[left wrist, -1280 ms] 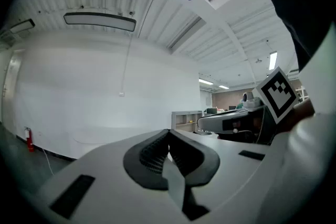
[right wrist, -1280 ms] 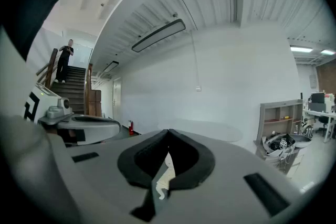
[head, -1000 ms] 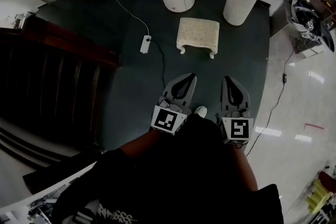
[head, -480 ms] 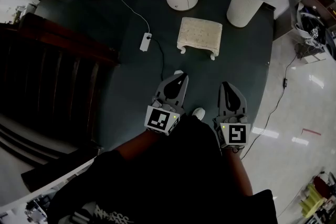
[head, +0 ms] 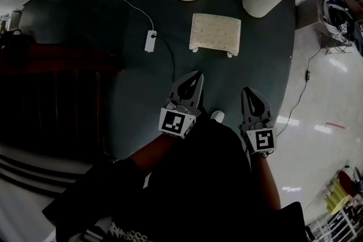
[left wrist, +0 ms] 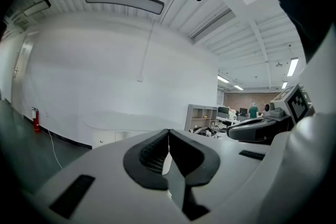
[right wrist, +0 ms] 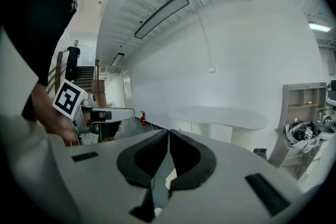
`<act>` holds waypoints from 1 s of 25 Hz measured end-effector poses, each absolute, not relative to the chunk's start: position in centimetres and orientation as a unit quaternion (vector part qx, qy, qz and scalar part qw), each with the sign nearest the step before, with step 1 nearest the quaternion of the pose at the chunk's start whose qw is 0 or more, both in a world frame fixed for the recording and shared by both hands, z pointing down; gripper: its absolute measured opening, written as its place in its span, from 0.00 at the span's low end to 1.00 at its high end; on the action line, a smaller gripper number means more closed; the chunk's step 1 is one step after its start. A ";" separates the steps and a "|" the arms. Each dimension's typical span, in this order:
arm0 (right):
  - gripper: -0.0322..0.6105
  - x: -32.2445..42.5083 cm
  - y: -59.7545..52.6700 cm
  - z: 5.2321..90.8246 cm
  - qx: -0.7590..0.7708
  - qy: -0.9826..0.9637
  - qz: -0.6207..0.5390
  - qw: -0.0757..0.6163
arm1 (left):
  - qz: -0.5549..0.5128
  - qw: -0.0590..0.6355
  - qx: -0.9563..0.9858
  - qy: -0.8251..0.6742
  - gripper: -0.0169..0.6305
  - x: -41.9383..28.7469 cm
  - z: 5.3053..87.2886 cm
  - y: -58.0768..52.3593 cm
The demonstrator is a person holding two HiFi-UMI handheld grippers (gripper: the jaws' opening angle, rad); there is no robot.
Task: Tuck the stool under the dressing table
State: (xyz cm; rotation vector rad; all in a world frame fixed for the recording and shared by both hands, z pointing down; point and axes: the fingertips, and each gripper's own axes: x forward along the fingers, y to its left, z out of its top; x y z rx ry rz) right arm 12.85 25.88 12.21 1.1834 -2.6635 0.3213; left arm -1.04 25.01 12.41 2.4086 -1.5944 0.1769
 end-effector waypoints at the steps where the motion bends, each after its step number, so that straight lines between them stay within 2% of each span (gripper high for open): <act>1: 0.11 12.3 24.8 12.7 0.404 -0.901 0.110 0.111 | 0.060 0.126 0.826 -0.546 0.05 -1.9 12.9 23.8; 4: 0.11 11.0 21.5 14.5 0.423 -0.887 0.133 0.130 | 0.056 0.133 0.822 -0.550 0.05 -4.6 14.2 20.3; 7: 0.11 10.3 18.1 15.1 0.452 -0.867 0.184 0.100 | 0.046 0.159 0.815 -0.555 0.05 -7.9 15.5 17.2; 11: 0.11 9.7 14.1 15.3 0.482 -0.855 0.168 0.089 | 0.047 0.165 0.816 -0.551 0.05 -11.3 16.5 13.5; 19: 0.11 9.0 9.0 17.3 0.491 -0.849 0.147 0.125 | 0.091 0.176 0.809 -0.553 0.05 -13.3 20.8 9.9; 22: 0.11 9.3 7.9 18.8 0.480 -0.853 0.123 0.165 | 0.110 0.177 0.805 -0.555 0.05 -13.1 21.9 9.3; 25: 0.11 9.4 6.9 22.0 0.477 -0.846 0.147 0.190 | 0.134 0.177 0.799 -0.559 0.05 -14.0 23.0 8.9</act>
